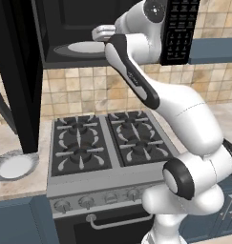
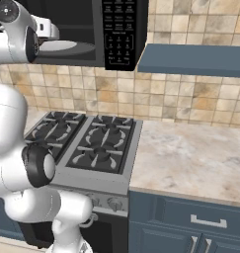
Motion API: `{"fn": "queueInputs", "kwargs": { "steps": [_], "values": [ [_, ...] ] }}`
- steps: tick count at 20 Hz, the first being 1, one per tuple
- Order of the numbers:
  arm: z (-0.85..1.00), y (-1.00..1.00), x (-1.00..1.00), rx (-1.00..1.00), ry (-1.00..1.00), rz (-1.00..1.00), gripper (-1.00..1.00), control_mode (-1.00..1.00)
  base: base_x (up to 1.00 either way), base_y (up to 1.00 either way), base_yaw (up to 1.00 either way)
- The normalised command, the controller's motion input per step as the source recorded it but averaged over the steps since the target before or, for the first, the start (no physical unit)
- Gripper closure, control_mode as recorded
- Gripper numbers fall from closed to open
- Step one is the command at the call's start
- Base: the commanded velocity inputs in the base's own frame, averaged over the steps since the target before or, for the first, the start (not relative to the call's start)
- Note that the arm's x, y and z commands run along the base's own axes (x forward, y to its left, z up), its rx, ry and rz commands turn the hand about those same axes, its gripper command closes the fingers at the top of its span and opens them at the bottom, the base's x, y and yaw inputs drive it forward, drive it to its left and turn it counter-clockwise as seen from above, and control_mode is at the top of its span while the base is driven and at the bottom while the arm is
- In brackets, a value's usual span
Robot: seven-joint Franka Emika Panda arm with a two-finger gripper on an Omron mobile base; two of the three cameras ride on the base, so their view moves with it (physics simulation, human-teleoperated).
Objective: Pick the potato from the counter and place it in the microwave. Then turn on the microwave.
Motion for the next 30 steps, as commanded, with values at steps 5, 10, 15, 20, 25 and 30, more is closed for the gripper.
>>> {"fn": "queueInputs", "kwargs": {
  "steps": [5,10,15,20,25,30],
  "values": [
    [-0.16,0.00,0.18,0.00,0.04,0.00,1.00,-1.00,0.00,0.00,0.00],
    [-0.13,0.01,0.21,0.00,0.04,0.00,1.00,-1.00,0.00,0.00,0.00],
    [-0.01,0.04,0.25,0.00,0.01,0.00,1.00,-1.00,0.00,0.00,0.00],
    [-0.07,0.10,0.23,0.00,0.04,0.00,1.00,-1.00,0.00,0.00,0.00],
    [-0.20,0.10,0.17,0.00,0.08,0.00,1.00,-1.00,0.00,0.00,0.00],
    [-0.07,0.09,0.21,0.00,0.05,0.00,1.00,-1.00,0.00,0.00,0.00]
  ]
}}
